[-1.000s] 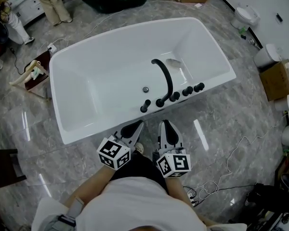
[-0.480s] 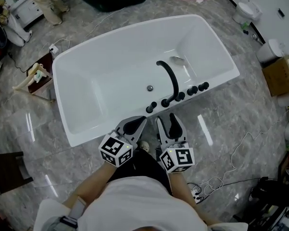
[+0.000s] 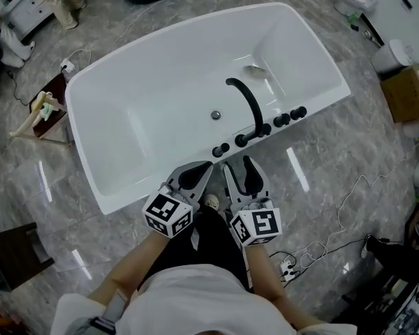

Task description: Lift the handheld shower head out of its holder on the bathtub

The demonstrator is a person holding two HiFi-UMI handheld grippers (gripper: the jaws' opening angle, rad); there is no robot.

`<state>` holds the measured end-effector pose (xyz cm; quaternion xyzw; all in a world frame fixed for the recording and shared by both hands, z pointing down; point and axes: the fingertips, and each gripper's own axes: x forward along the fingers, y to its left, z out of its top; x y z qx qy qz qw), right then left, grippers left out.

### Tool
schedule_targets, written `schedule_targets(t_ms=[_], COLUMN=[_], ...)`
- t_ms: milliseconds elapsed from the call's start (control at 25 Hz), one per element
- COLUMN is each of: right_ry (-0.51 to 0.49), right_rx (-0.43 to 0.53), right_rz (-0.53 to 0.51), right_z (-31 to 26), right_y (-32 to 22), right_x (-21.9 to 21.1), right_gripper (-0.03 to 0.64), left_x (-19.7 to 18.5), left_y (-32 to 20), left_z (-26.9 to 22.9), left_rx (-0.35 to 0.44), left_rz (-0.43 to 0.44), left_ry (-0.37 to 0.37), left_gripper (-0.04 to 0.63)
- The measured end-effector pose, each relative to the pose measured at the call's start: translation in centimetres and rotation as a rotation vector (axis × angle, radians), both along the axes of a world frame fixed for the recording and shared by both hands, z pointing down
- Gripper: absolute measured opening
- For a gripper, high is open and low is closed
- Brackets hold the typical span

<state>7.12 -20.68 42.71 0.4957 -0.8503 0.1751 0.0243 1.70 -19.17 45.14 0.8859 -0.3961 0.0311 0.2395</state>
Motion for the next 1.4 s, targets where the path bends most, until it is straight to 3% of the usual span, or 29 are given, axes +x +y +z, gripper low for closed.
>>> schedule_targets(t_ms=[480, 960, 1400], right_ry=[0.04, 0.073, 0.11], right_rx=[-0.056, -0.097, -0.151], right_rz=[-0.012, -0.001, -0.056], right_z=[5.6, 10.9, 15.8], right_y=[-2.0, -3.8, -5.2], right_x=[-0.1, -0.4, -1.6], right_gripper=[0.21, 0.21, 0.21], left_x=[-1.2, -0.8, -1.5], left_y=[-2.4, -3.2, -4.3], left_z=[4.6, 9.9, 13.6], left_rx=[-0.051, -0.109, -0.158], left_rz=[-0.029, 0.02, -0.005], left_ry=[0.002, -0.001, 0.001], left_gripper=[0.012, 0.012, 0.012])
